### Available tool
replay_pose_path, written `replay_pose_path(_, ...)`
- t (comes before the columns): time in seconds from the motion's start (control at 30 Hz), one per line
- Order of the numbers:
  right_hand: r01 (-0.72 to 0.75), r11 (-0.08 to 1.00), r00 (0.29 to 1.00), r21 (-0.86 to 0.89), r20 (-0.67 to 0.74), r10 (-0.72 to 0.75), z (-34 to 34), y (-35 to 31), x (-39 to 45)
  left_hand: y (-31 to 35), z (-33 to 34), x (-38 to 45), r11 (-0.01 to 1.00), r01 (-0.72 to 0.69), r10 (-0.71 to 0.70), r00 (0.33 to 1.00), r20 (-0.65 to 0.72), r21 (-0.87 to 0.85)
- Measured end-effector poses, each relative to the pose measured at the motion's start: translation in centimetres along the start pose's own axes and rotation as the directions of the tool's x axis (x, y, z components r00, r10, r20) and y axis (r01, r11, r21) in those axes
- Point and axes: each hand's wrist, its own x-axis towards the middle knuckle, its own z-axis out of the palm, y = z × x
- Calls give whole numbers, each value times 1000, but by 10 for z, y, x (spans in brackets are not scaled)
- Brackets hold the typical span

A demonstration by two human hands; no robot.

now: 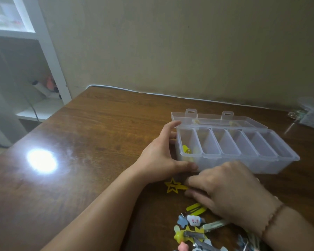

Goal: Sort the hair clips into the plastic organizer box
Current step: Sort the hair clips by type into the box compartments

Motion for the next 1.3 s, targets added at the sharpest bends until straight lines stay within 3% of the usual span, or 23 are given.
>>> replay_pose_path(0.07, 19, 994, 1000, 110, -10, -18, -7, -1, -2, 0, 0, 0, 1000, -3, 3, 1000, 1, -3)
replay_pose_path(0.13, 17, 945, 994, 328, -105, 18, -15, 1, -5, -1, 0, -1, 1000, -6, 6, 1000, 5, -8)
replay_pose_path(0.23, -59, 781, 925, 622, -261, 278, -21, 5, -5, -1, 0, -1, 1000, -13, 13, 1000, 8, -10)
replay_pose_path(0.3, -196, 798, 838, 569, -325, 438, -18, 8, 0, 0, 0, -1, 1000, -8, 8, 1000, 3, 5)
replay_pose_path(0.37, -334, 829, 803, 449, -325, 500, -16, 9, 4, 0, 0, -2, 1000, -14, 14, 1000, -2, 15)
replay_pose_path(0.5, -309, 883, 850, 354, -313, 423, -14, 8, 2, 1, 0, -2, 999, -24, 23, 1000, 5, 31)
replay_pose_path(0.6, -150, 910, 889, 386, -350, 294, -19, 12, -2, 0, 0, -1, 999, -22, 22, 1000, 4, 39)
replay_pose_path(0.7, 49, 936, 995, 348, -101, -15, -25, 10, -7, -1, 1, -1, 998, -19, 20, 1000, -6, 55)
replay_pose_path(0.77, 80, 952, 984, 295, 127, -122, -26, 7, -8, 0, 1, -1, 998, -12, 13, 1000, -8, 66)
replay_pose_path(0.83, 70, 953, 968, 295, 209, -136, -25, 6, -10, 1, 2, -1, 997, -16, 17, 1000, -10, 77)
replay_pose_path(1.03, 68, 931, 967, 357, 208, -150, -27, 8, -10, 3, 4, -5, 989, -79, 81, 997, -16, 127)
replay_pose_path(1.13, -13, 857, 986, 516, 151, -76, -31, 9, -9, 3, 4, -6, 984, -104, 107, 994, -13, 144)
replay_pose_path(1.2, -79, 728, 994, 681, -3, 111, -30, 9, -9, 2, 3, -5, 985, -100, 102, 995, -4, 138)
replay_pose_path(1.23, -78, 684, 967, 725, -111, 228, -29, 8, -8, 2, 3, -5, 987, -92, 93, 996, -1, 129)
replay_pose_path(1.3, -120, 729, 846, 674, -315, 430, -24, 6, -2, 2, 3, -4, 991, -73, 74, 997, -1, 115)
